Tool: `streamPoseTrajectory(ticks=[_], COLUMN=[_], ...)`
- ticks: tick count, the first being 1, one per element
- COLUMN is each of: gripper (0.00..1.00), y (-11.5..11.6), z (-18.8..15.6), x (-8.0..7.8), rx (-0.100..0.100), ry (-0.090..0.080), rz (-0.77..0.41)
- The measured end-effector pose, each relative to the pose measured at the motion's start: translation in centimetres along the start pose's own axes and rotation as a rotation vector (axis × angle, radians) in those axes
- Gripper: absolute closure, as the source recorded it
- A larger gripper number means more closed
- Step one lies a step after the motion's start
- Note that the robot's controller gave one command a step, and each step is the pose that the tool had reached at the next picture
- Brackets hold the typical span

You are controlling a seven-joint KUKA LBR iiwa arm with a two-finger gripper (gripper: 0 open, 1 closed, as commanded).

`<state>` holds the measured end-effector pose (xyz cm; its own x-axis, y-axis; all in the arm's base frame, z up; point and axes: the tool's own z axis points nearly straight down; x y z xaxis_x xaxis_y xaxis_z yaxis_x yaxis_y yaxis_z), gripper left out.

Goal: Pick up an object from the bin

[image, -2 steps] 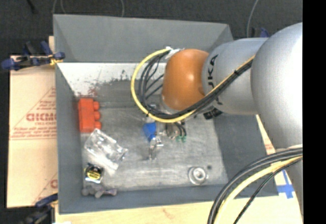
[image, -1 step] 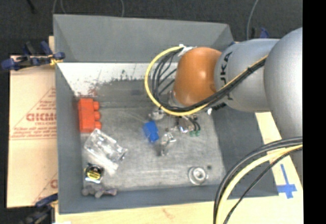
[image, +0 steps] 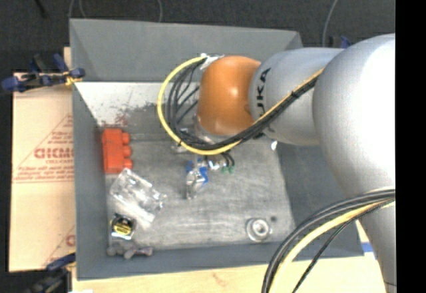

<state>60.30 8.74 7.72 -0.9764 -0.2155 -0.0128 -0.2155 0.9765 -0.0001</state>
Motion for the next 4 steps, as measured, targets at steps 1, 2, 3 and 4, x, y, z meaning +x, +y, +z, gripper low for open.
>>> streamPoseTrajectory(ticks=[1, 2, 3, 4], gripper=[0.0, 0.0, 0.0, 0.0], y=[-7.4, 1.4, -1.8, -6.8], z=[0.1, 0.0, -0.1, 0.2], x=[2.9, -0.4, 3.2, 1.3], rx=[0.0, -0.001, 0.002, -0.002], ry=[-0.005, 0.001, -0.001, -0.001], rz=[-0.046, 0.126, -0.032, -0.096])
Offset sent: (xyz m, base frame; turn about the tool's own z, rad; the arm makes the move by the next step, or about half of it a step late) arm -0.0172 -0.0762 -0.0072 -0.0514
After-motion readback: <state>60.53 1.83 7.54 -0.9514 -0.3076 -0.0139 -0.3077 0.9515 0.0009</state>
